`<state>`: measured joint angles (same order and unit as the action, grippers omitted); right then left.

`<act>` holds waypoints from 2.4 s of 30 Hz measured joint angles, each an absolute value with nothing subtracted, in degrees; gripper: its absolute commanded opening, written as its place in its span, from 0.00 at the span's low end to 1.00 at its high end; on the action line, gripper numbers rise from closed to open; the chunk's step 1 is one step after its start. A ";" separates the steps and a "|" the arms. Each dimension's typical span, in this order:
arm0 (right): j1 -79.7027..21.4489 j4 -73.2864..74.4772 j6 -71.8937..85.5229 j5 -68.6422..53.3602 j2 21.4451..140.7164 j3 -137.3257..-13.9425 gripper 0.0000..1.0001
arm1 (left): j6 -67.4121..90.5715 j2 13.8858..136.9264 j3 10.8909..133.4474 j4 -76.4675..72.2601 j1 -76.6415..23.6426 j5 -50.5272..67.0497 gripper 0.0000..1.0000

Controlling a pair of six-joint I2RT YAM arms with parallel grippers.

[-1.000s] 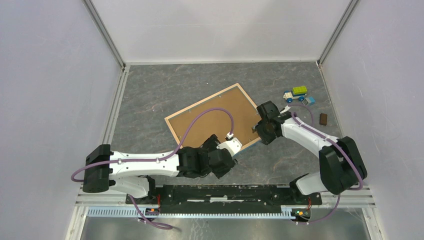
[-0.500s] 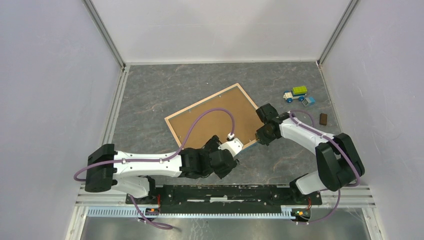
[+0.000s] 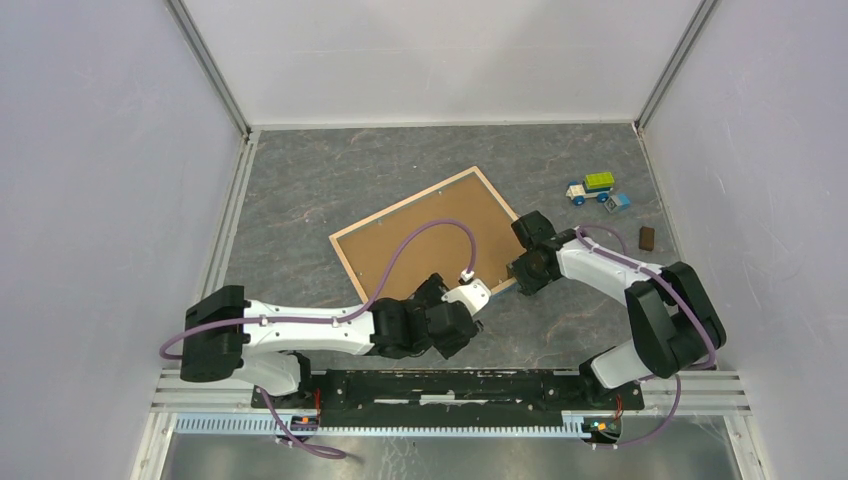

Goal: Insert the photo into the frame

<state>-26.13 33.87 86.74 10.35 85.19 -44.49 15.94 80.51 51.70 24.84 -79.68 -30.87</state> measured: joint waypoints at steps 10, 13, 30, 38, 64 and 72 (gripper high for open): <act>-25.80 34.20 86.52 8.99 86.26 -45.74 0.00 | 15.94 81.25 51.16 24.71 -79.68 -30.72 1.00; -25.76 36.88 85.73 8.78 87.57 -47.94 0.00 | 15.94 84.18 52.23 24.67 -79.68 -30.17 1.00; -25.76 46.68 85.60 5.89 81.23 -51.64 0.00 | 15.88 105.65 68.10 32.82 -83.35 -44.40 0.97; -25.76 48.23 85.36 4.60 80.84 -51.75 0.00 | 14.63 115.35 73.45 38.92 -83.70 -59.40 0.76; -22.35 17.80 6.85 12.10 51.27 -59.77 0.92 | 12.49 88.86 76.31 60.36 -84.14 -53.80 0.02; -20.93 5.89 -11.20 8.40 39.51 -44.29 0.98 | 10.90 77.23 82.89 66.57 -82.72 -42.09 0.02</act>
<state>-20.93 5.89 -11.20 8.40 39.51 -44.29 10.90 77.23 82.89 66.57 -82.72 -42.09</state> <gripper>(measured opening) 0.979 0.348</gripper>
